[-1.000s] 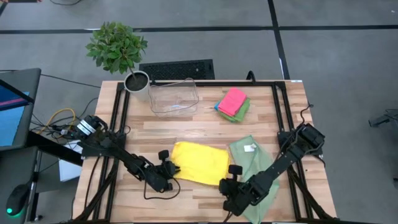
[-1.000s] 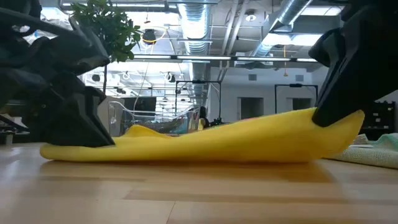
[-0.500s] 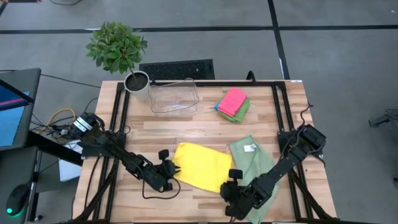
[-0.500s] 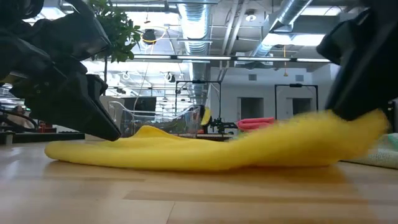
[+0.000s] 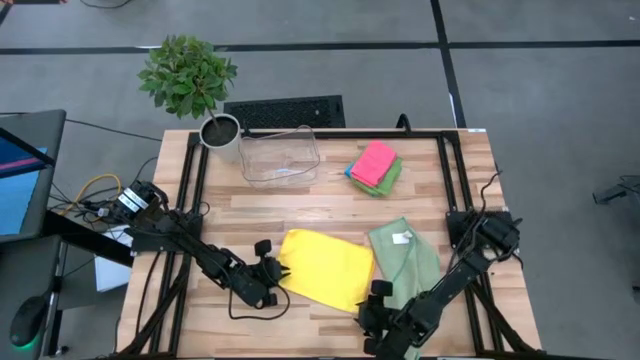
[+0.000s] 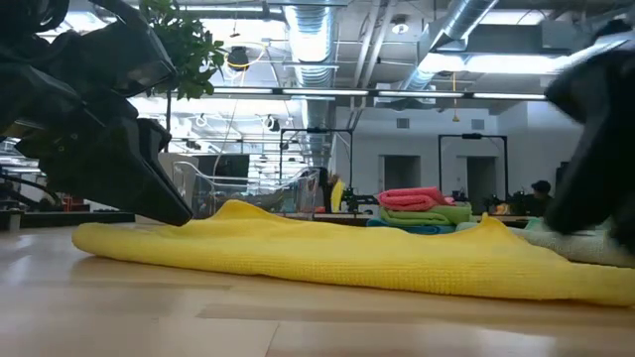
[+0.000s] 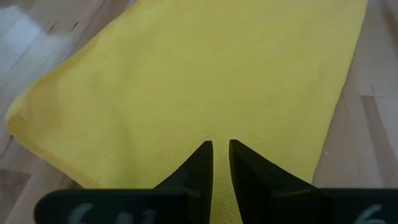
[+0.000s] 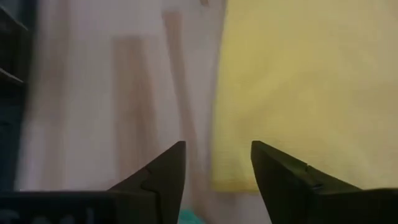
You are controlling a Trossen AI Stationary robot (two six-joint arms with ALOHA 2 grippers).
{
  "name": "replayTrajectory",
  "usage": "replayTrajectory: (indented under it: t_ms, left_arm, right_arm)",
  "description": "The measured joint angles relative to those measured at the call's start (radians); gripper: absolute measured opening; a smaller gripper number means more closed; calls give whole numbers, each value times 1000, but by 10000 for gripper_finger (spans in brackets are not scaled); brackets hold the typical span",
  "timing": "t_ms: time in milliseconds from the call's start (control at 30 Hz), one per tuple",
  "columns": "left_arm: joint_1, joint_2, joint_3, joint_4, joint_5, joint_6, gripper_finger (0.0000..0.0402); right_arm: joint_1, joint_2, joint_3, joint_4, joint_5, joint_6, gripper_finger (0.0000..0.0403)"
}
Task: Fold microfiber towels
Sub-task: Fold the yellow microfiber cloth
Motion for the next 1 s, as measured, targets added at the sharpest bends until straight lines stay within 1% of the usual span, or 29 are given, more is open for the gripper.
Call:
replayTrajectory:
  t_ms: [133,233,300,400,500,567,633,733,800,933,1000]
  left_arm:
    - [0,0,0,-5,1,-3,45]
    - [0,0,0,-12,1,-4,45]
    - [0,0,0,-15,1,-4,45]
    - [0,0,0,-16,0,-4,45]
    - [0,0,0,-16,0,-4,45]
    - [0,0,0,-16,0,-4,45]
    - [0,0,1,-16,-2,-3,45]
    - [0,0,1,-16,-2,-4,45]
    - [0,0,1,-16,-3,-3,45]
    - [0,0,1,-17,-4,-3,45]
    - [0,0,1,-19,-4,-3,45]
  right_arm:
    - [1,50,1,16,-22,42,196]
    - [2,62,5,14,-25,91,172]
    - [2,63,5,13,-27,101,146]
    - [0,55,4,-2,-28,96,92]
    - [-15,49,18,-34,-41,52,37]
    - [-26,42,40,-75,-57,-4,15]
    - [-45,42,78,-111,-57,-58,17]
    - [-81,39,154,-187,-52,-141,36]
    - [-110,39,190,-194,-68,-221,40]
    - [-164,39,237,-194,-112,-358,26]
    - [-184,39,262,-192,-113,-425,19]
